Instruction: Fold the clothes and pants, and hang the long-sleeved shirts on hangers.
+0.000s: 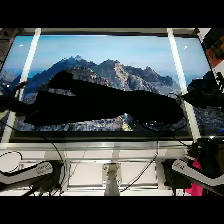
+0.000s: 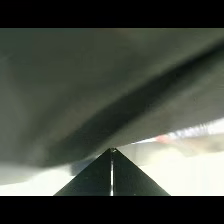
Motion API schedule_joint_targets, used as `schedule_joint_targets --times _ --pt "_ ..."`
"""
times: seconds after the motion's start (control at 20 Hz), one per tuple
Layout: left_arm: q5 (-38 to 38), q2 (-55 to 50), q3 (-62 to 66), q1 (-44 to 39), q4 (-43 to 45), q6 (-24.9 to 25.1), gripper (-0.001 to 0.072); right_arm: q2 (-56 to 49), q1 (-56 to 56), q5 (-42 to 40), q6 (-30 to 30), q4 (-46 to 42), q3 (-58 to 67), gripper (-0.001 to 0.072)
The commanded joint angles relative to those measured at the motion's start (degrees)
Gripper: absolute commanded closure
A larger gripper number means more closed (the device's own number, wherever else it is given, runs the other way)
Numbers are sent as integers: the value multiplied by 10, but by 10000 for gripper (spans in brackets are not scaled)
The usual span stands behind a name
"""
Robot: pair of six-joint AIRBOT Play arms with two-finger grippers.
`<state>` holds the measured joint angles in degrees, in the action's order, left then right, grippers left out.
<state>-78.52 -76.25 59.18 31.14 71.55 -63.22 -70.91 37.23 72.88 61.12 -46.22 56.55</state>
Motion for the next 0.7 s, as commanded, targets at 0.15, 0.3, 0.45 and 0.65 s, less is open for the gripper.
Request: schedule_joint_targets --times 0.15,0.3,0.45,0.65 --pt "-22 -4 -4 177 0 -120 536 0 -1 -5 49 -5 0 357" --pt "-22 -10 -4 223 0 -146 286 0 -1 -5 62 -5 0 113" --pt "-9 -21 -5 247 -1 -161 287 0 -1 -4 62 -5 0 113" --pt "28 -51 -5 247 -2 -161 286 0 -1 2 62 -3 0 114"
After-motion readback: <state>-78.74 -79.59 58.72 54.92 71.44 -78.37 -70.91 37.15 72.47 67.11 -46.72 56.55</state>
